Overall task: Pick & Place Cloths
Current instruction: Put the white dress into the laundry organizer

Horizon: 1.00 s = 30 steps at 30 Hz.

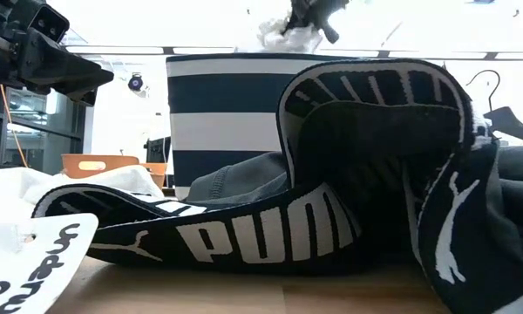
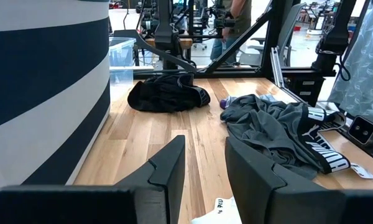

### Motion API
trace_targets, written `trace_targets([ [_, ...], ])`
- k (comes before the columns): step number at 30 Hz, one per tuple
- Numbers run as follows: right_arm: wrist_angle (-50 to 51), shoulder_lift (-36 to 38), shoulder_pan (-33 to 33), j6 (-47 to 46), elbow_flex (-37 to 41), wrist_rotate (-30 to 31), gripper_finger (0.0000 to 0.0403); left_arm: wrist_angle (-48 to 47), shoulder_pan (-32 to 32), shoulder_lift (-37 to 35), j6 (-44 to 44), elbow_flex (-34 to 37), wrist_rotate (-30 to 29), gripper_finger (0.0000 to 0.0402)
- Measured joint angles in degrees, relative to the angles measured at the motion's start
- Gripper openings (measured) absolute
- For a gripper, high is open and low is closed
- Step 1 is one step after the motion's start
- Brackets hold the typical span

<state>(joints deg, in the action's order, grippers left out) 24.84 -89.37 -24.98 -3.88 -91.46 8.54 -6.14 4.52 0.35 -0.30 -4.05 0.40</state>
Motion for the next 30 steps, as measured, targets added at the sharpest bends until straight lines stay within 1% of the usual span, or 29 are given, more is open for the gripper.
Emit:
trace_targets([
  [6,4.5,-3.2,-1.8,2.6,0.0,-3.5,0.0058,0.0,0.0,0.0,0.0,0.0,0.0,0.0113],
  [10,5.0,-6.2,-2.6,2.7,0.0,-5.8,0.0058,0.0,0.0,0.0,0.0,0.0,0.0,0.0113],
  [13,4.5,-8.4,-2.9,2.8,0.0,-6.2,0.0058,0.0,0.0,0.0,0.0,0.0,0.0,0.0113],
  [19,2.7,-13.3,-3.6,7.1,-0.1,-7.7,0.0058,0.0,0.0,0.0,0.0,0.0,0.0,0.0113],
  [24,1.3,-17.4,-4.2,6.6,-0.1,-10.4,0.0058,0.0,0.0,0.0,0.0,0.0,0.0,0.0113],
  [30,-0.8,-21.4,-4.6,3.7,-0.1,-11.7,0.0058,0.0,0.0,0.0,0.0,0.0,0.0,0.0113],
])
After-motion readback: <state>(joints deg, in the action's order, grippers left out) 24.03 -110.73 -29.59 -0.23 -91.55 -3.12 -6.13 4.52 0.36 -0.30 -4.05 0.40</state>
